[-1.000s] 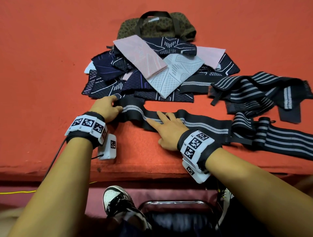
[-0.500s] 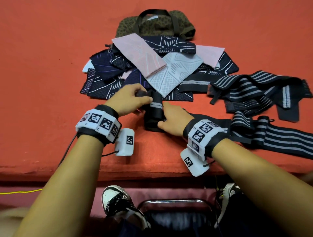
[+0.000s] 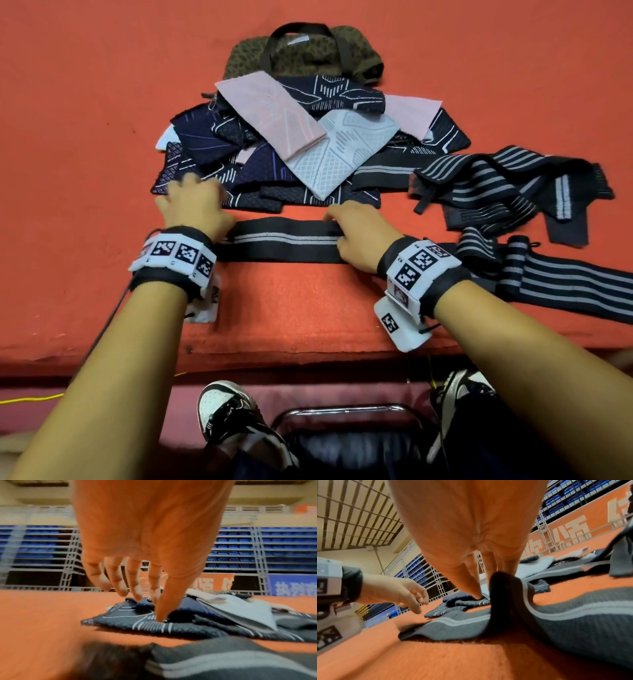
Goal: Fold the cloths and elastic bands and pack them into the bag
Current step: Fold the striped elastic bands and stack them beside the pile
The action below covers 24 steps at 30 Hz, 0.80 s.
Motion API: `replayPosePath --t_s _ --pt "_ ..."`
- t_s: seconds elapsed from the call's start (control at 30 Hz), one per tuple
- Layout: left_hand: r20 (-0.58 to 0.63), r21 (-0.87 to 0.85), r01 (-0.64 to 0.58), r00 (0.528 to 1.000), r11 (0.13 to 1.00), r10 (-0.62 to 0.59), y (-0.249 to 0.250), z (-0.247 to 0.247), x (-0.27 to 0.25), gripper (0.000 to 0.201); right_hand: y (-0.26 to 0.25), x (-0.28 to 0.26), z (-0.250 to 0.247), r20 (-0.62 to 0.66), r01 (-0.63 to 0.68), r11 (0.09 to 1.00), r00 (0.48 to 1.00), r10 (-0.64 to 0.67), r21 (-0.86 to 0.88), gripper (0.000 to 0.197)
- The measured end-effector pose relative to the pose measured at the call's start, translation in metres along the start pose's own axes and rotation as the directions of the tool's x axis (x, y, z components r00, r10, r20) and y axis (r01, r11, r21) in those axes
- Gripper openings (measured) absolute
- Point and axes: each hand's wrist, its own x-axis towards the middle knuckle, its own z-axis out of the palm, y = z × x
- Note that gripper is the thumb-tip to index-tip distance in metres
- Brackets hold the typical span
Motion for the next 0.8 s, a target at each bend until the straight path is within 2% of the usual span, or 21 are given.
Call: replayPosePath --t_s 0.03,0.1,0.17,0.23,0.3,0.37,0.43,0.53,0.63,0.7,0.8 --pt "0.021 -0.024 -0.104 0.994 0.994 0.105 0.011 0.004 -0.003 0.026 -0.003 -0.001 0.001 0.012 -0.001 0.999 1.0 0.001 0.034 0.046" --pt "0.102 -0.212 -0.324 0.931 0.922 0.35 0.039 0.011 -0.012 0.031 -0.003 0.0 0.0 -0.021 -0.042 0.995 0.999 0.044 0.092 0.051" --pt "0.183 -0.386 -0.426 0.834 0.818 0.521 0.067 0.021 -0.024 0.048 0.002 0.003 -0.009 -0.123 -0.077 0.994 0.989 0.086 0.072 0.048" --pt "0.209 -0.449 -0.495 0.752 0.744 0.625 0.089 0.031 -0.036 0.078 0.013 0.003 -0.02 -0.165 -0.117 0.993 0.98 0.111 -0.028 0.04" --pt "0.235 -0.413 -0.533 0.721 0.738 0.652 0.099 0.044 -0.042 0.099 0.023 -0.001 -0.027 -0.081 -0.176 0.971 0.983 0.165 -0.16 0.033" --pt "0.274 -0.352 -0.543 0.719 0.763 0.638 0.101 0.052 -0.042 0.102 0.03 -0.008 -0.028 0.075 -0.221 0.939 0.966 0.249 -0.264 0.03" --pt "0.267 -0.329 -0.556 0.72 0.763 0.64 0.102 0.055 -0.04 0.101 0.036 -0.015 -0.025 0.152 -0.241 0.917 0.942 0.3 -0.317 0.032" --pt "0.208 -0.399 -0.586 0.691 0.705 0.692 0.109 0.051 -0.042 0.101 0.04 -0.02 -0.023 0.113 -0.294 0.879 0.927 0.358 -0.377 0.038" --pt "0.198 -0.361 -0.651 0.646 0.667 0.737 0.123 0.045 -0.047 0.078 0.041 -0.02 -0.024 0.118 -0.33 0.843 0.903 0.413 -0.425 0.037" --pt "0.197 -0.32 -0.671 0.644 0.669 0.739 0.129 0.042 -0.051 0.062 0.04 -0.019 -0.024 0.138 -0.339 0.843 0.893 0.428 -0.418 0.034" --pt "0.213 -0.287 -0.673 0.649 0.682 0.73 0.13 0.041 -0.052 0.059 0.037 -0.016 -0.026 0.117 -0.354 0.843 0.894 0.432 -0.406 0.034"
